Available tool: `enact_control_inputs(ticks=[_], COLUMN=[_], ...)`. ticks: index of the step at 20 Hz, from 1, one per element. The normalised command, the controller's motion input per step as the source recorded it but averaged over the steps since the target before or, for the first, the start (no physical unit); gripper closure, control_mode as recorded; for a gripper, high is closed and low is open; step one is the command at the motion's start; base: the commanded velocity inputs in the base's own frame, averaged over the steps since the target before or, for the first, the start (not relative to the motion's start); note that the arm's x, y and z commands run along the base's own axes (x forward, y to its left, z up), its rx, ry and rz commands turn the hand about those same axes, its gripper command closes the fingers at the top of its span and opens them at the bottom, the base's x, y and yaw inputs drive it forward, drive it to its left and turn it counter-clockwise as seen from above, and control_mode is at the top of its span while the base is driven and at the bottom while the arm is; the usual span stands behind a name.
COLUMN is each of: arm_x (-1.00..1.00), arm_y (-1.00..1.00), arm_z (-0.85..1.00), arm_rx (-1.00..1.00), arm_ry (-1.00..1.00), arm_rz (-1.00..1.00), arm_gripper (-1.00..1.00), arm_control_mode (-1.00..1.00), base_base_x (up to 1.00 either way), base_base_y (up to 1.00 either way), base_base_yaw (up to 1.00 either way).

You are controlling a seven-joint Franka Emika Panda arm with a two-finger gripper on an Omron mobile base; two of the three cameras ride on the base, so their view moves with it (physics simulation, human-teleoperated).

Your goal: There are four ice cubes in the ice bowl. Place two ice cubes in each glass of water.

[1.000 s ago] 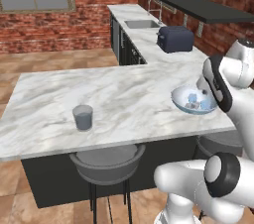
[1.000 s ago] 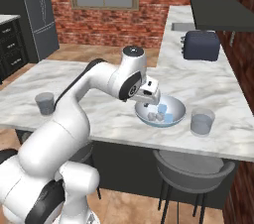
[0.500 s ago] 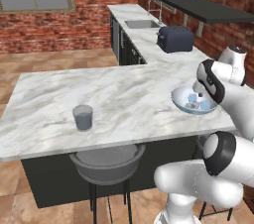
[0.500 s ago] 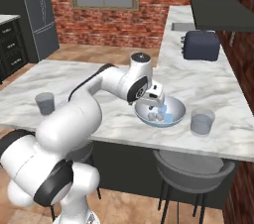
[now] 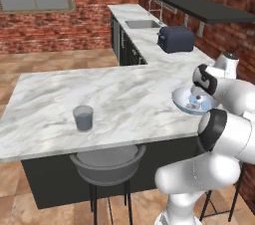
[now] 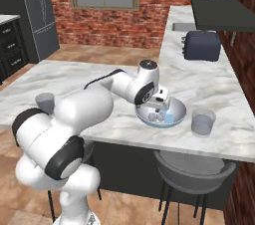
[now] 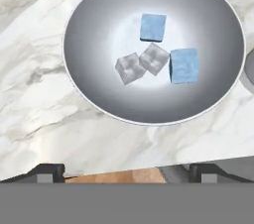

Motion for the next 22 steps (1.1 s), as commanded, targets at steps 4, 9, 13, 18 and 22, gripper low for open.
enact_control_inputs(ticks=[4,9,13,18,22], arm_x=[0.46,0.50,0.49,0.44,0.36], arm_y=[-0.19,-0.17,-0.08,-0.17,-0.26], arm_z=[-0.32,-0.26,-0.19,-0.20,-0.27], arm_rx=[0.00,0.00,0.00,0.00,0.00], arm_ry=[0.00,0.02,0.06,0.04,0.02], arm_rz=[0.00,0.00,0.00,0.00,0.00], arm_gripper=[-1.00,-1.00,-1.00,-1.00,-1.00], arm_control_mode=[-1.00,-1.00,-1.00,-1.00,-1.00], base_base_x=[0.00,0.00,0.00,0.00,0.00], base_base_y=[0.00,0.00,0.00,0.00,0.00], base_base_yaw=[0.00,0.00,0.00,0.00,0.00])
